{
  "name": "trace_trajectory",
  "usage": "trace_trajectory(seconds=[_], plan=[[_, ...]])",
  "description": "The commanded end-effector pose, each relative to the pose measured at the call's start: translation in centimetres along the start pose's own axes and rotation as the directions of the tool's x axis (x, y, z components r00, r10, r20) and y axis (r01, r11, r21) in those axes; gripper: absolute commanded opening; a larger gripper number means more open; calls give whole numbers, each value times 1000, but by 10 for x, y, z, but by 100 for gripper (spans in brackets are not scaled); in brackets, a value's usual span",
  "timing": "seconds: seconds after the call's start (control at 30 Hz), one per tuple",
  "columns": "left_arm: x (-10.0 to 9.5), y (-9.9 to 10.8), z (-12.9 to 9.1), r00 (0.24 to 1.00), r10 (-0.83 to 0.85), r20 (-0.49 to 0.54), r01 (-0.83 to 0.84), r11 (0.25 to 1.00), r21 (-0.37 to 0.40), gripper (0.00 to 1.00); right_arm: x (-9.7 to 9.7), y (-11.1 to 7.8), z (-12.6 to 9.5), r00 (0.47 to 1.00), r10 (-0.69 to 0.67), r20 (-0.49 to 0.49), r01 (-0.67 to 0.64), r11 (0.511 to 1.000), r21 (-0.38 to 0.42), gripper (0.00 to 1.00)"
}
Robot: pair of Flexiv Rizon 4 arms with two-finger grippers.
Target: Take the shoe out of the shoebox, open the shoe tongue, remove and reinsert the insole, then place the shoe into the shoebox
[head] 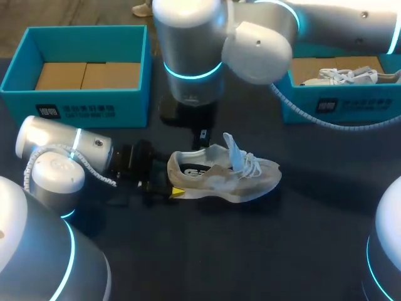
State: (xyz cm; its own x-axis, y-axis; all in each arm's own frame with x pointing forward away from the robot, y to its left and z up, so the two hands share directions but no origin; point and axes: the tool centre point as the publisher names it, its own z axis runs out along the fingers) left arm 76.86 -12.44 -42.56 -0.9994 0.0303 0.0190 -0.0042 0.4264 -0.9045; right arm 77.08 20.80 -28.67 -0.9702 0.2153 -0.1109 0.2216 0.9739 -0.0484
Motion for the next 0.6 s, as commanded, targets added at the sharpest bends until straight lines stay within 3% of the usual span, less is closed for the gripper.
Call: trace_trajectory(seconds=[0.03,0.33,0.6], plan=[[0,2,-1,1000,0,0,0,1000,0,0,-5,10,24,999,-7,-39,7,1000,8,0],[0,2,-1,1000,0,0,0,1000,0,0,0,1,66,993,-1,-118,5,1000,30,0],[0,2,-1,1000,0,0,0,1000,0,0,-2,-7,84,988,6,-151,0,999,36,0]])
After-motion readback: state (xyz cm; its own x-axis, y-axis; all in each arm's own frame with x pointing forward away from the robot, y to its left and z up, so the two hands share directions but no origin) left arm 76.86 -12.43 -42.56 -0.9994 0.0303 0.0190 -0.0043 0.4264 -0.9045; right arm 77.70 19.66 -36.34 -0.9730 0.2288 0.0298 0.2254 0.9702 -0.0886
